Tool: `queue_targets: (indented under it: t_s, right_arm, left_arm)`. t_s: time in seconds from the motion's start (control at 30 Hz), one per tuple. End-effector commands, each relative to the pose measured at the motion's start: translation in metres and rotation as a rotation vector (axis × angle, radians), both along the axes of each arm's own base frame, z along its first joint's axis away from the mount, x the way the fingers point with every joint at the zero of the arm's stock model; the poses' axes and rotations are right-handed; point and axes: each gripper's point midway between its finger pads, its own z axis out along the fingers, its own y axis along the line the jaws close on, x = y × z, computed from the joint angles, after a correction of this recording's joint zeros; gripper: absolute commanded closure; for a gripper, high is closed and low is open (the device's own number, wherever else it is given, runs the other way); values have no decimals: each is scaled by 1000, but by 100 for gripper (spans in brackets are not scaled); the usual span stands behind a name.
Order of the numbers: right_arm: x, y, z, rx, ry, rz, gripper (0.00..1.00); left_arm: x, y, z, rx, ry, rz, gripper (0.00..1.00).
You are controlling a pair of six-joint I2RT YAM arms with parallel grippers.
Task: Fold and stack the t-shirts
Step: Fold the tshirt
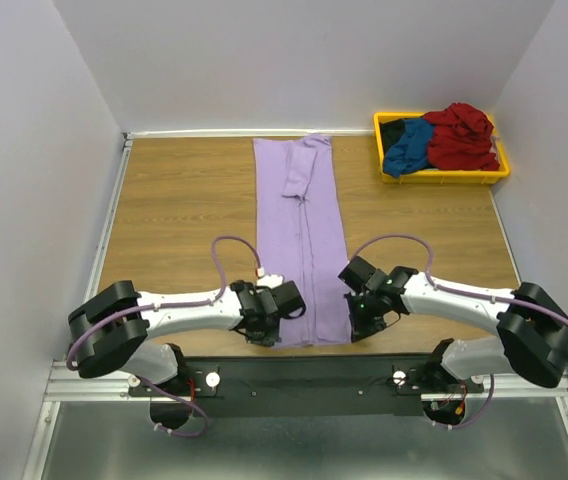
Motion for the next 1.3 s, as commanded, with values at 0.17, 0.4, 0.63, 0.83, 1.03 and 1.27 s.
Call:
queue_targets:
  t_s: [0.17,0.4,0.63,0.83,1.03,1.27]
  right_arm:
    - [-62,-8,37,24,146,61,99]
    - [19,0,61,-138,-103,71,99]
    - [125,20,95,-143,-304,40,99]
    - [196,31,104,-181,-420,57,99]
    - [241,46,113,-145,-484,42,99]
    - [271,50,108,-155,-503,40,99]
  left_arm:
    - [-117,-26,24,-13,239,-250,100]
    - [-18,-25,50,-94,17,-85,100]
    - [107,-2,77,-107,-243,61,100]
    - [176,17,92,-104,-394,133,100]
    - [225,34,107,-70,-515,180,100]
    - [251,46,102,-37,-556,208,100]
